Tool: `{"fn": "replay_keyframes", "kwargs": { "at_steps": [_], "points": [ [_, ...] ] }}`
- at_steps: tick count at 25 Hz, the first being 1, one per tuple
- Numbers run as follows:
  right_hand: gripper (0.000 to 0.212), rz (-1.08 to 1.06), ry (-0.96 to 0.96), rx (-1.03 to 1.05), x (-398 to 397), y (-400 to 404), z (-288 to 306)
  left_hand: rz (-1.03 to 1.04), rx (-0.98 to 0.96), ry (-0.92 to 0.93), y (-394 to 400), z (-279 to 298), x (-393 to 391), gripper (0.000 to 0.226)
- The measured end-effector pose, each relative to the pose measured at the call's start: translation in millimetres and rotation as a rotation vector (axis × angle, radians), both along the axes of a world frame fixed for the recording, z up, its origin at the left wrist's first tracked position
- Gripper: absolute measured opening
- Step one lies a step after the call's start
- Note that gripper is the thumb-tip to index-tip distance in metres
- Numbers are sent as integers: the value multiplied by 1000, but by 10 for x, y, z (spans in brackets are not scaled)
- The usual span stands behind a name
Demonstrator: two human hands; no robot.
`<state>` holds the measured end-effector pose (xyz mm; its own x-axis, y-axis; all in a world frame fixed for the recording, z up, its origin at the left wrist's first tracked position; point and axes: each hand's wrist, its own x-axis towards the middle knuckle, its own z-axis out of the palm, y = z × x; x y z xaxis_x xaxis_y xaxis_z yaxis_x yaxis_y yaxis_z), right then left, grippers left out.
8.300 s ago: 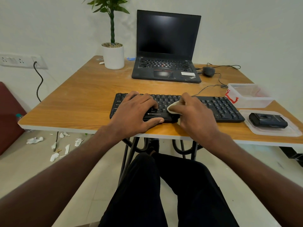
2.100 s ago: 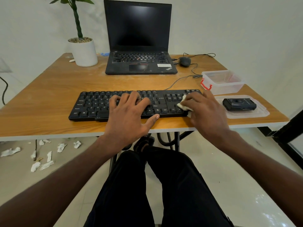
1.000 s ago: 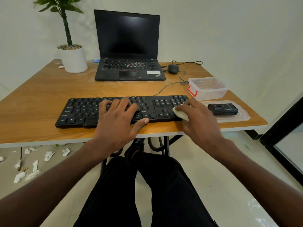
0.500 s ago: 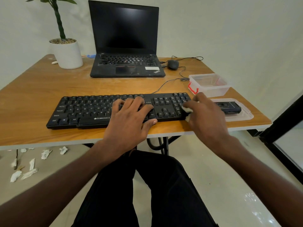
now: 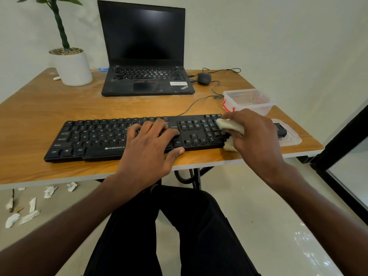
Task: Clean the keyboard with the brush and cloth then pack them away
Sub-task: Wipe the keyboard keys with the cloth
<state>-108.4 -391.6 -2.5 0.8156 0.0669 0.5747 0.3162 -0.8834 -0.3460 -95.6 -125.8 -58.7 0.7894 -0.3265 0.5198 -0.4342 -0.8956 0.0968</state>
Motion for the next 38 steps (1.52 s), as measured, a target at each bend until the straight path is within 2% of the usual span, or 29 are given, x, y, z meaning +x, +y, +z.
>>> {"fn": "replay_keyframes", "kwargs": {
  "at_steps": [4, 8, 11, 14, 18, 22, 24, 29, 34, 36, 38],
  "points": [
    [41, 92, 92, -224, 14, 133, -86, -5, 6, -9, 3, 2, -9, 47],
    [44, -243, 210, -260, 12, 0, 32, 4, 10, -21, 2, -3, -22, 46],
    [43, -363, 267, -359, -28, 86, 52, 10, 19, -31, -8, -1, -35, 45],
    [41, -309, 240, -367, -64, 179, 52, 22, 25, -40, -24, 8, -50, 44],
    [43, -87, 212, -311, -138, 211, 29, 26, 35, -41, -22, 7, -53, 45],
    [37, -358, 209, -313, -80, 36, 122, 23, 33, -39, -14, 8, -43, 45],
    [40, -407, 175, -296, -55, 35, 143, 19, 21, -37, -14, 1, -37, 46],
    [42, -363, 235, -394, -15, 200, 94, 30, 22, -39, -22, -3, -48, 46],
    [20, -395, 319, -541, -222, 238, 227, 50, 5, -23, -41, 9, -59, 46],
    [17, -340, 301, -473, -279, 295, 235, 39, 0, -17, -37, 5, -51, 46],
    [29, -334, 218, -378, -185, 303, 231, 30, -8, -11, -26, 5, -31, 45]
  ]
}}
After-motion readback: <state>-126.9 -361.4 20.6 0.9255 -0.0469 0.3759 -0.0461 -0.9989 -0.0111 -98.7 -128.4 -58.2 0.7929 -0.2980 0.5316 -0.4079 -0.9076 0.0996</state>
